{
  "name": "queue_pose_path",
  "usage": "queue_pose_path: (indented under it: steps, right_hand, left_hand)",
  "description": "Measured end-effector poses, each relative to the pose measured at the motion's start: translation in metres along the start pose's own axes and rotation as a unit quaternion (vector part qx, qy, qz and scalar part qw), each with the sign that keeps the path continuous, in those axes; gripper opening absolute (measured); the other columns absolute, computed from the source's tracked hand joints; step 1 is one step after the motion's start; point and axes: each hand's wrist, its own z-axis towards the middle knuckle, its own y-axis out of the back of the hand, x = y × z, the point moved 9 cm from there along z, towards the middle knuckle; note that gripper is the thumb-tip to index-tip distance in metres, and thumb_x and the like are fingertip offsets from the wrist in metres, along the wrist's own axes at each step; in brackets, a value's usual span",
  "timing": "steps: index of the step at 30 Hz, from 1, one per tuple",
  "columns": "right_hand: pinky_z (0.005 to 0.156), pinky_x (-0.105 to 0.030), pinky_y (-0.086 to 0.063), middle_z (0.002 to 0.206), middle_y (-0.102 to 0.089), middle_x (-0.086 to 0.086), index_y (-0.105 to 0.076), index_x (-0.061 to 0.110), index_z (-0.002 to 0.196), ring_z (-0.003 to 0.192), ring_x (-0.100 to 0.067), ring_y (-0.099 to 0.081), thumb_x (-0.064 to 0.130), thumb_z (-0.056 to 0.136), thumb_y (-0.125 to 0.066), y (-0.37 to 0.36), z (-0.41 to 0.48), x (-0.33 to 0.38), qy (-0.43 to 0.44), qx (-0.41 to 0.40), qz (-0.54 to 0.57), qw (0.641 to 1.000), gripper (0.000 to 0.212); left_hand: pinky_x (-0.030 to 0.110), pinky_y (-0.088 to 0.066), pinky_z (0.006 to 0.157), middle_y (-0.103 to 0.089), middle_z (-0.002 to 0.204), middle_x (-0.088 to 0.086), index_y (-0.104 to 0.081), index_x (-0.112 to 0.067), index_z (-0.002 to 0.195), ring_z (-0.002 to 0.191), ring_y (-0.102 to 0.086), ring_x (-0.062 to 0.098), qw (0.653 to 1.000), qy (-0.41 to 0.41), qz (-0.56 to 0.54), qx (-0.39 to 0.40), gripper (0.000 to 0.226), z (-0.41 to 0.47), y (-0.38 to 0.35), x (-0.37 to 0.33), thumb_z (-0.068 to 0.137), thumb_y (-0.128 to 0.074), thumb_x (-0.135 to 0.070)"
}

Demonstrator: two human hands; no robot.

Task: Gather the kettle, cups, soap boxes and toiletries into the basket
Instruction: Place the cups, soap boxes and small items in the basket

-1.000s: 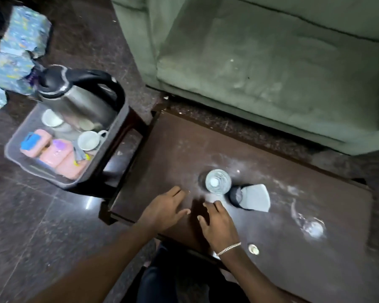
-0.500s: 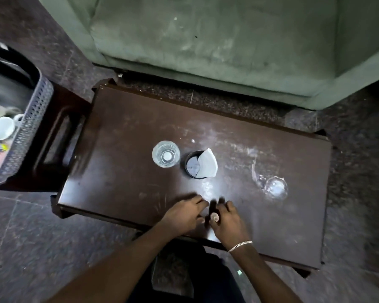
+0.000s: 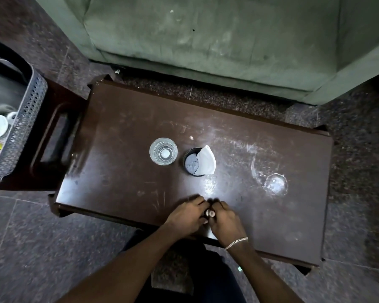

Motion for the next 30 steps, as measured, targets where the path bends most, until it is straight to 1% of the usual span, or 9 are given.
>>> queue_pose_path:
  steps: [4, 8, 13, 20, 22, 24, 25, 27, 30]
  right_hand:
    - [0.077, -0.034, -0.047, 0.108, -0.066, -0.01, -0.065, 0.01, 0.107, 0.091, -0.031, -0.067, 0.017, 0.084, -0.068, 0.004, 0.002, 0.031, 0.013, -0.005, 0.02, 1.0, 0.024]
    - [0.078, -0.033, -0.045, 0.105, -0.062, -0.006, -0.064, 0.013, 0.099, 0.092, -0.029, -0.064, 0.019, 0.085, -0.065, 0.004, 0.009, 0.065, 0.018, -0.002, 0.048, 0.999, 0.015]
    - [0.084, -0.034, -0.047, 0.108, -0.06, -0.003, -0.064, 0.018, 0.105, 0.096, -0.025, -0.061, 0.021, 0.086, -0.063, 0.013, 0.025, 0.129, 0.046, -0.005, 0.084, 0.995, 0.019]
    - [0.089, -0.035, -0.05, 0.108, -0.062, -0.005, -0.066, 0.015, 0.111, 0.097, -0.026, -0.063, 0.016, 0.085, -0.063, 0.028, 0.045, 0.243, 0.118, 0.0, 0.132, 0.984, 0.027]
    - [0.09, -0.036, -0.05, 0.107, -0.062, -0.005, -0.066, 0.014, 0.111, 0.097, -0.026, -0.062, 0.015, 0.085, -0.063, 0.031, 0.052, 0.278, 0.144, -0.002, 0.134, 0.981, 0.026]
    - [0.089, -0.037, -0.05, 0.107, -0.062, -0.005, -0.067, 0.015, 0.111, 0.096, -0.026, -0.063, 0.015, 0.085, -0.063, 0.032, 0.059, 0.316, 0.167, -0.001, 0.127, 0.978, 0.026]
    - [0.089, -0.038, -0.05, 0.107, -0.062, -0.004, -0.067, 0.016, 0.112, 0.095, -0.026, -0.063, 0.016, 0.085, -0.063, 0.032, 0.062, 0.336, 0.18, 0.002, 0.123, 0.976, 0.026]
    - [0.088, -0.036, -0.051, 0.107, -0.061, -0.003, -0.066, 0.017, 0.111, 0.094, -0.025, -0.063, 0.015, 0.085, -0.063, 0.029, 0.069, 0.378, 0.208, 0.007, 0.12, 0.971, 0.027]
    - [0.086, -0.036, -0.051, 0.106, -0.06, -0.004, -0.066, 0.016, 0.109, 0.094, -0.027, -0.062, 0.013, 0.085, -0.063, 0.023, 0.078, 0.441, 0.255, 0.011, 0.12, 0.959, 0.024]
  left_hand:
    - [0.047, -0.052, 0.088, -0.06, 0.123, 0.008, -0.062, -0.011, 0.124, 0.108, -0.064, 0.032, 1.0, 0.001, -0.02, -0.019, 0.035, -0.019, 0.028, 0.012, 0.093, -0.064, -0.028]
    - [0.046, -0.052, 0.083, -0.061, 0.121, 0.007, -0.062, -0.012, 0.122, 0.107, -0.064, 0.031, 0.998, 0.004, -0.034, -0.049, 0.036, -0.039, 0.059, 0.027, 0.098, -0.057, -0.037]
    - [0.039, -0.05, 0.081, -0.061, 0.11, 0.004, -0.063, -0.016, 0.114, 0.099, -0.065, 0.026, 0.993, 0.002, -0.035, -0.116, 0.025, -0.071, 0.115, 0.057, 0.1, -0.057, -0.037]
    - [0.035, -0.057, 0.074, -0.061, 0.106, -0.007, -0.065, -0.024, 0.116, 0.093, -0.068, 0.019, 0.976, 0.039, -0.043, -0.209, 0.031, -0.138, 0.204, 0.105, 0.094, -0.054, -0.043]
    - [0.025, -0.051, 0.072, -0.058, 0.105, -0.012, -0.063, -0.029, 0.115, 0.088, -0.065, 0.015, 0.968, 0.048, -0.043, -0.243, 0.026, -0.158, 0.233, 0.117, 0.091, -0.057, -0.04]
    - [0.014, -0.037, 0.066, -0.051, 0.102, -0.012, -0.055, -0.032, 0.106, 0.085, -0.061, 0.016, 0.958, 0.054, -0.044, -0.279, 0.02, -0.18, 0.262, 0.131, 0.089, -0.065, -0.032]
    - [0.013, -0.034, 0.065, -0.048, 0.1, -0.011, -0.051, -0.032, 0.102, 0.083, -0.059, 0.016, 0.955, 0.06, -0.04, -0.289, 0.025, -0.191, 0.276, 0.138, 0.088, -0.07, -0.027]
    - [0.017, -0.041, 0.067, -0.053, 0.101, -0.01, -0.055, -0.029, 0.104, 0.082, -0.063, 0.014, 0.949, 0.079, -0.032, -0.304, 0.024, -0.215, 0.302, 0.159, 0.09, -0.073, -0.024]
    - [0.038, -0.057, 0.074, -0.066, 0.106, 0.0, -0.064, -0.022, 0.114, 0.092, -0.07, 0.023, 0.935, 0.115, -0.025, -0.335, 0.026, -0.251, 0.337, 0.192, 0.091, -0.06, -0.036]
